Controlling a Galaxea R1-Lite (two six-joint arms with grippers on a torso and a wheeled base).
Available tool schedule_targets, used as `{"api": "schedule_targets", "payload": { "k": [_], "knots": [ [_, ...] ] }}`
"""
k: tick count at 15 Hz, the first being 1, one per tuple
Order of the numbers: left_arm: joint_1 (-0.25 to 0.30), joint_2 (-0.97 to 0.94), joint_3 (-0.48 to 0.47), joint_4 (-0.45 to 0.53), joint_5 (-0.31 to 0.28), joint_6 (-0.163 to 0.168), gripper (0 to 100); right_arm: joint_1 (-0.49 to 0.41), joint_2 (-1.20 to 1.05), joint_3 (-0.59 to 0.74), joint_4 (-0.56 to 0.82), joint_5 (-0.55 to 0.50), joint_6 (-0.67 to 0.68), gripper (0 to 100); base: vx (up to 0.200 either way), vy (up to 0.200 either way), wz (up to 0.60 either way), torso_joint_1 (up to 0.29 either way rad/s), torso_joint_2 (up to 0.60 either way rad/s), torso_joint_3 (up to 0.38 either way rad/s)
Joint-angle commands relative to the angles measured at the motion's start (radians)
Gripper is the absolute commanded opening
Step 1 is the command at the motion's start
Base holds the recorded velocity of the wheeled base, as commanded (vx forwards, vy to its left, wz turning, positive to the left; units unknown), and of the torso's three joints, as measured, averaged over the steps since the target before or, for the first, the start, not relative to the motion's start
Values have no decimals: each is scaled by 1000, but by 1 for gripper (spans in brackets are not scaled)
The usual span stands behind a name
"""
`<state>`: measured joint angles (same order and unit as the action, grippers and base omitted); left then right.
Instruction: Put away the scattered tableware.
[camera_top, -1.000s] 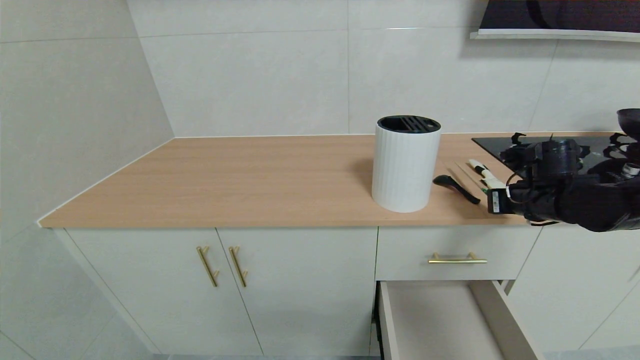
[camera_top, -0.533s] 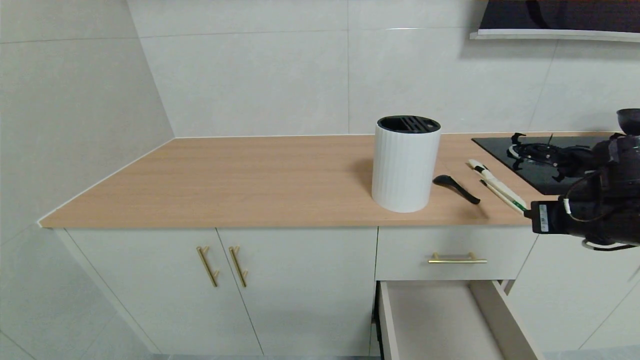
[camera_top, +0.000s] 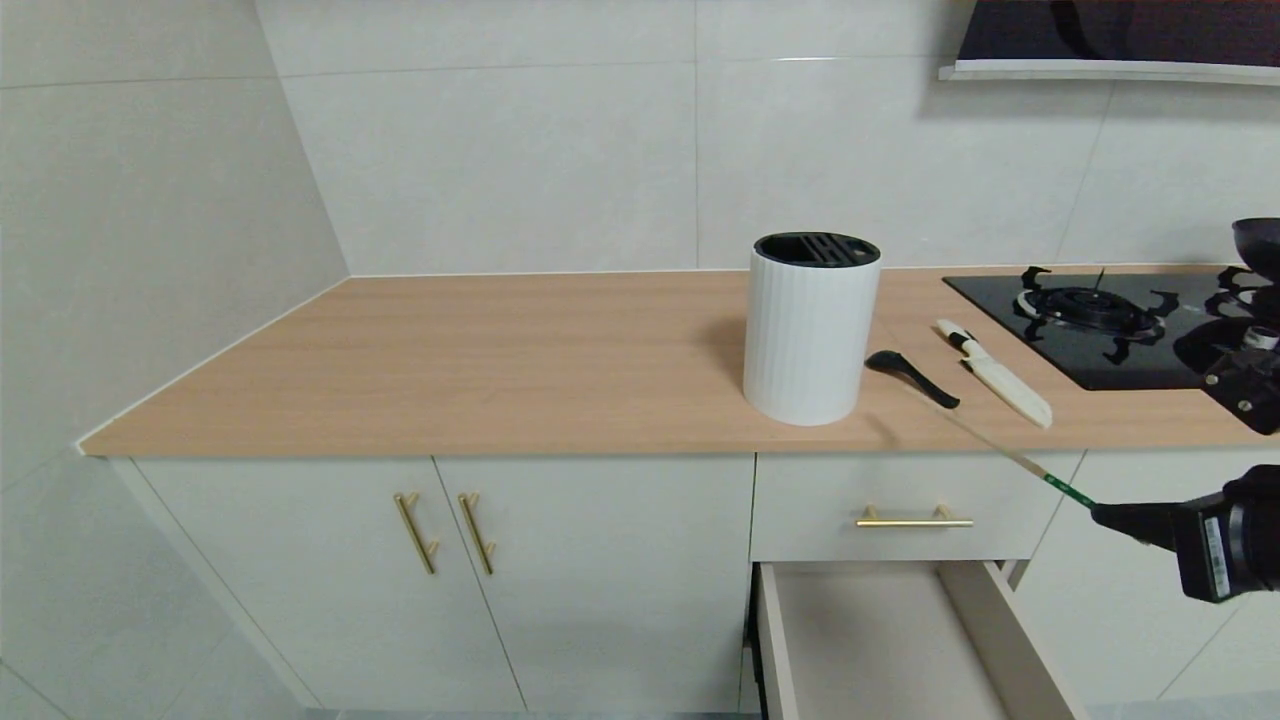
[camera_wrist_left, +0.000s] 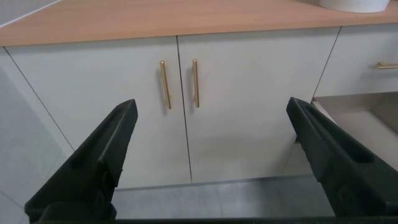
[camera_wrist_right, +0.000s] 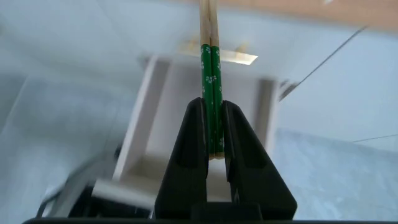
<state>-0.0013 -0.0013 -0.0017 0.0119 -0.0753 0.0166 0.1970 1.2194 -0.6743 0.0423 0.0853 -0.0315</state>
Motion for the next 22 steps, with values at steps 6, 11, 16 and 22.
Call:
{"api": "schedule_targets", "payload": {
  "k": [6,11,16,22],
  "knots": [
    [0,1,0,0,0,-1,100,167,-50,38,53,24,-4,0,0,0,0,0,0,0],
    [0,1,0,0,0,-1,100,185,-38,51,53,22,-4,0,0,0,0,0,0,0],
    [0,1,0,0,0,-1,100,186,-17,56,51,19,-5,0,0,0,0,0,0,0],
    [0,1,0,0,0,-1,100,186,12,61,47,17,-5,0,0,0,0,-40,91,49]
  ]
}}
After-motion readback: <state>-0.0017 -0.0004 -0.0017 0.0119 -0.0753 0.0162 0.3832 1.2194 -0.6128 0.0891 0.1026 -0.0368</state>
